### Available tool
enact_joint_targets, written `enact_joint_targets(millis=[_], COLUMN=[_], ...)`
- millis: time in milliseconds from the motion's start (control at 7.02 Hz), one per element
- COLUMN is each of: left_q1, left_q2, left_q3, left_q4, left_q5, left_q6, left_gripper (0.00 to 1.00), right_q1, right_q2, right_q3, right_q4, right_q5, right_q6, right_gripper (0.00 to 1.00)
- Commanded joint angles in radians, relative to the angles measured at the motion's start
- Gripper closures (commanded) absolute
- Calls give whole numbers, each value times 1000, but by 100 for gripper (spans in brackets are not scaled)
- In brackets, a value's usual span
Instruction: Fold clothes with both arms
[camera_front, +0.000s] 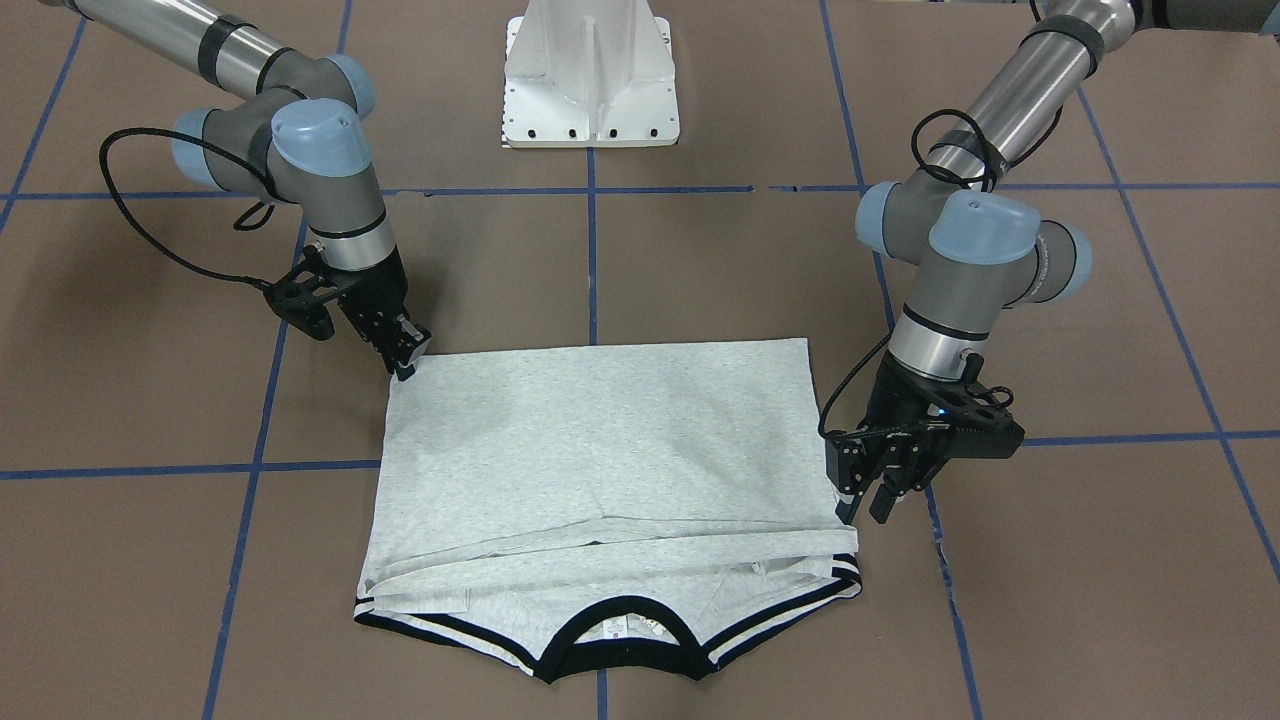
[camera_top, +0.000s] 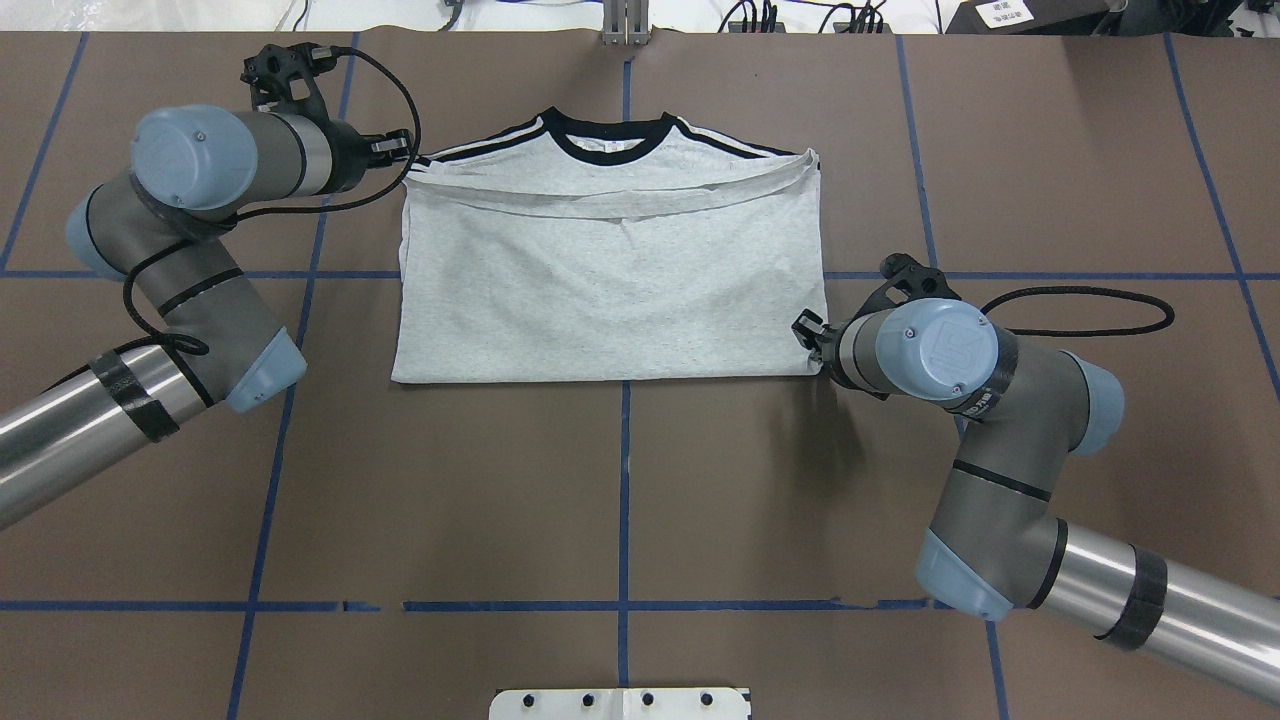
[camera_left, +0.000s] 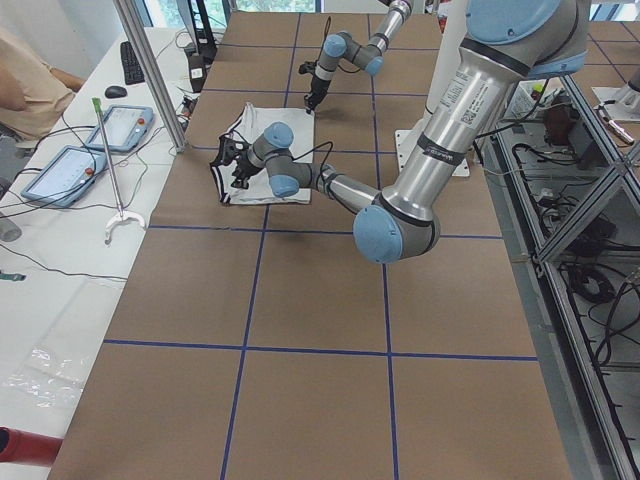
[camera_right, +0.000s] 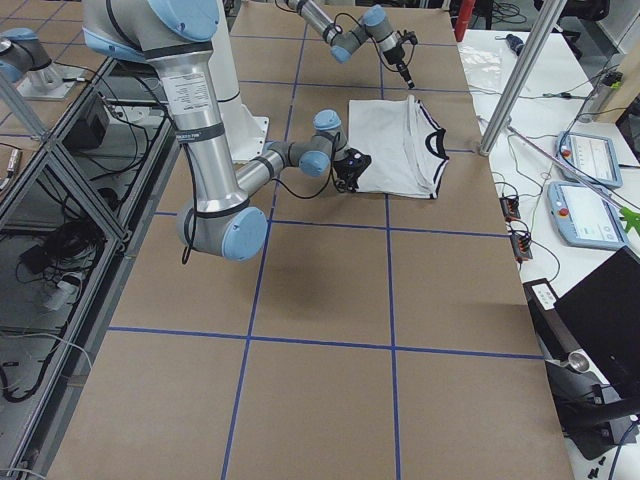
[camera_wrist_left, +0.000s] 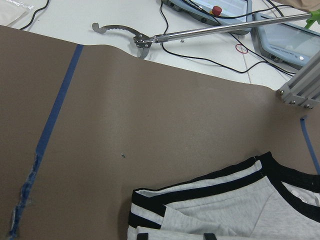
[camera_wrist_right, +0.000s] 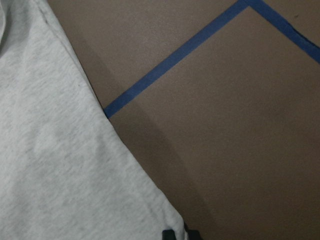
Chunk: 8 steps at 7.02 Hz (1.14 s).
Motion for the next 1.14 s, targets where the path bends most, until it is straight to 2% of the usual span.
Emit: enact_joint_targets(millis=[0,143,285,428,570,713,855,998], left_q1=[0,0,8,11,11,11,14,23], left_q2=[-1,-3,-3,35,67,80,87,138], left_q3=[0,-2,-28,-115,-169,-184,-241,-323], left_q4=[-2,-3,-3,10,11,9,12,15], left_q5=[0,0,-2,-21,-134,-179,-201,-300], left_q6=[0,-3,-11,-18,-46,-127,-215,-335], left_gripper=[53,53,53,53,53,53,51,46], right_q1=[-9,-20,-56,-124,-190,-265,-376,-467], right_q2=[-28,-78,-199,-265,-282,-381,-472,-490], right_q3=[34,118,272,368,422,529,627,669], right_q4=[0,-9,-12,-12,-15,-18,-20,-21], right_q5=[0,5,8,7,11,49,56,54], right_q6=[1,4,38,99,172,197,205,239], right_gripper=[100,100,100,100,100,100,100,100])
